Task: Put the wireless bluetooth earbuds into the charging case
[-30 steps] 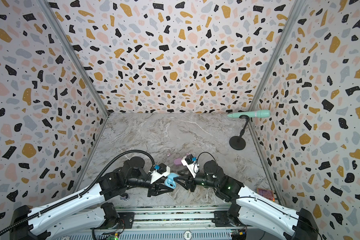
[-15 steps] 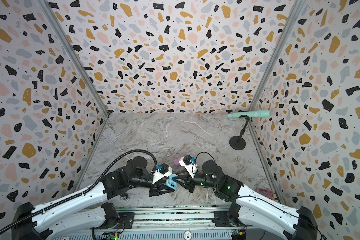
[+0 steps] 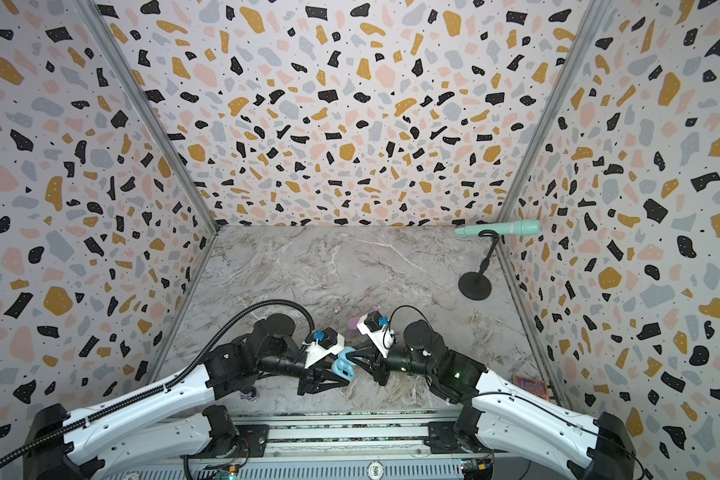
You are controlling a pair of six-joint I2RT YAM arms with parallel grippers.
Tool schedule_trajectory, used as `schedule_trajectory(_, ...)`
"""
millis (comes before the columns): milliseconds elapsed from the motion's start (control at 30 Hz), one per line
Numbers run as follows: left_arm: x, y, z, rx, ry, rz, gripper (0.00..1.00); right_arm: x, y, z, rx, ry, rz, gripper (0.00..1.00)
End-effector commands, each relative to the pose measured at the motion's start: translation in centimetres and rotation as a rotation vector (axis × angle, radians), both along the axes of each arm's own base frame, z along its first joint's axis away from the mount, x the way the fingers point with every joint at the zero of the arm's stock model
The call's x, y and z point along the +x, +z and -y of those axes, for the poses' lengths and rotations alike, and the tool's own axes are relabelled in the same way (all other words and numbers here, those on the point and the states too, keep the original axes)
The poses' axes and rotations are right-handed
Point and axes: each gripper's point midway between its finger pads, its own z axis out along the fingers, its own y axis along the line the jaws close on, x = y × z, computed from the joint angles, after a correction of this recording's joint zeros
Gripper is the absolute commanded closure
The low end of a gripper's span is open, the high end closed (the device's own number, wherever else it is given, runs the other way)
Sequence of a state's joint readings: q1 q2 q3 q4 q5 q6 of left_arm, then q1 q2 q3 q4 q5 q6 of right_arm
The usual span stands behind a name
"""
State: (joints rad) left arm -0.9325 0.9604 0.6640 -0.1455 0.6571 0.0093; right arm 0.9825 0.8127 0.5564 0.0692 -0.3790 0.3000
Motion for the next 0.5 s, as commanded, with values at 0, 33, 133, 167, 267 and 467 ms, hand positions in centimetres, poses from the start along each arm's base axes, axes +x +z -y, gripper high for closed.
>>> schedule_trajectory(0,0.46,1.32,0.48,-0.03,0.008,0.032,1.0,-0.09,2.33,-0.21,0.046,0.002,0.021,0.86)
schedule_trajectory(33,0.43,1.27,0.47,-0.028,0.009,0.03,1.0,-0.14,2.32,-0.23,0.046,0.004,0.022,0.87)
schedule_trajectory(133,0.56,1.22,0.48,-0.026,0.014,0.031,1.0,-0.24,2.23,-0.32,0.043,0.009,0.022,0.9)
schedule_trajectory(167,0.61,1.2,0.49,-0.025,0.016,0.033,1.0,-0.3,2.26,-0.36,0.042,0.012,0.023,0.93)
schedule_trajectory(267,0.9,1.15,0.53,-0.022,0.031,0.036,1.0,-0.33,2.37,-0.33,0.044,0.01,0.029,1.0)
schedule_trajectory(467,0.85,1.12,0.59,-0.032,0.03,0.031,0.47,-0.13,2.78,-0.09,0.051,-0.007,0.05,1.0)
